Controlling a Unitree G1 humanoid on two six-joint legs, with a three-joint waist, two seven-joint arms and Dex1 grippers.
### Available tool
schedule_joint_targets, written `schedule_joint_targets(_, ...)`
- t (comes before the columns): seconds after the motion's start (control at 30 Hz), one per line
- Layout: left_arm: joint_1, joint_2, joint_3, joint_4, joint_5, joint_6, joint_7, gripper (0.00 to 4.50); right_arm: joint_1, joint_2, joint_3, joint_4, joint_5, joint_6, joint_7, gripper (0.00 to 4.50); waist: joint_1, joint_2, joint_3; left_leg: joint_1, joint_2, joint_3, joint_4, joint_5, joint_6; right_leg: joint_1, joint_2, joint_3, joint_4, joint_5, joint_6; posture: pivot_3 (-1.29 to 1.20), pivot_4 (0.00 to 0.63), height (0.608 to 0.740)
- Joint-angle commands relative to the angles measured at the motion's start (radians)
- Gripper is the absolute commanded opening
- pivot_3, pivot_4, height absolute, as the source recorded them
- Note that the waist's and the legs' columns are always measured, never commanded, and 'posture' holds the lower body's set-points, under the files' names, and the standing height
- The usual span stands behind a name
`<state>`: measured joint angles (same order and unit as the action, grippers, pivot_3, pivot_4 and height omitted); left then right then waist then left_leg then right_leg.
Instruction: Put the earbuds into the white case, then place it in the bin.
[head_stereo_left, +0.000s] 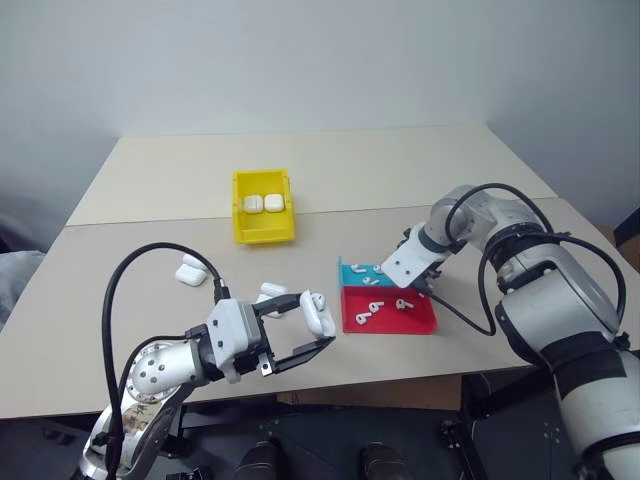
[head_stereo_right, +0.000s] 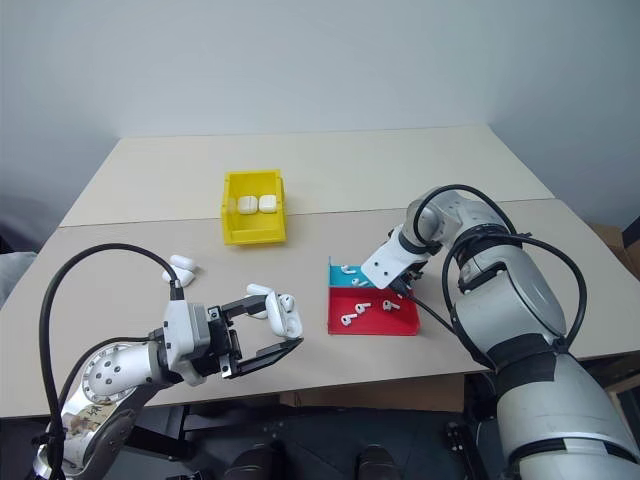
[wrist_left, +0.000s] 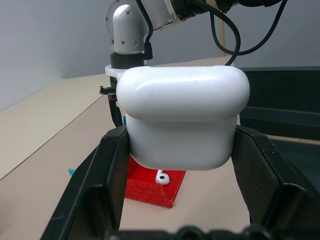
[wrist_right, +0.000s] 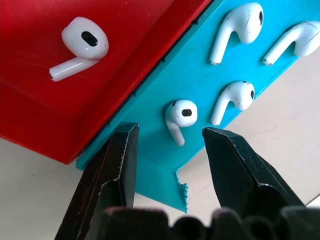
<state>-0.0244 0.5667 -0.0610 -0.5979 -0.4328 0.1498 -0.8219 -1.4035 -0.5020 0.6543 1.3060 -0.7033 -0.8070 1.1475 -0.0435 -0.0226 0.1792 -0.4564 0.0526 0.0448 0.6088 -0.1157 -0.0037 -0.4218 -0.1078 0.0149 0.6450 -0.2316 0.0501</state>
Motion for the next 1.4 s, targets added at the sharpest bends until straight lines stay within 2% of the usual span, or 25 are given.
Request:
schedule_joint_targets(0.03,0.004,0.003,0.013,-0.034,0.0,-0.015,0.006,2.77,-0.023,-0.003,-0.01,-0.001,0.007,-0.016,-0.012,2.11,0.0,0.0,0.0,0.0,0.0,0.0,0.0,0.0,0.0,0.0,0.0,0.0,0.0,0.0,0.0,0.0,0.15,0.74)
schedule_joint_targets(0.6,0.007,0.007,0.015,-0.036,-0.001,-0.016,0.003,2.77,-0.021,0.016,-0.02,0.003,0.019,-0.016,-0.013,2.11,0.0,0.0,0.0,0.0,0.0,0.0,0.0,0.0,0.0,0.0,0.0,0.0,0.0,0.0,0.0,0.0,0.15,0.74)
schedule_joint_targets(0.67,0.008,0.008,0.016,-0.037,-0.001,-0.014,0.005,2.77,-0.018,0.016,-0.018,0.004,0.015,-0.014,-0.027,1.74,0.0,0.0,0.0,0.0,0.0,0.0,0.0,0.0,0.0,0.0,0.0,0.0,0.0,0.0,0.0,0.0,0.15,0.74)
schedule_joint_targets(1.37,0.012,0.014,0.014,-0.043,-0.004,-0.014,0.008,2.77,-0.011,0.016,-0.007,0.016,0.003,0.005,-0.017,1.74,0.0,0.0,0.0,0.0,0.0,0.0,0.0,0.0,0.0,0.0,0.0,0.0,0.0,0.0,0.0,0.0,0.15,0.74)
schedule_joint_targets(1.4,0.012,0.014,0.014,-0.043,-0.003,-0.015,0.008,2.77,-0.01,0.016,-0.009,0.016,0.005,0.003,-0.016,1.56,0.0,0.0,0.0,0.0,0.0,0.0,0.0,0.0,0.0,0.0,0.0,0.0,0.0,0.0,0.0,0.0,0.15,0.74)
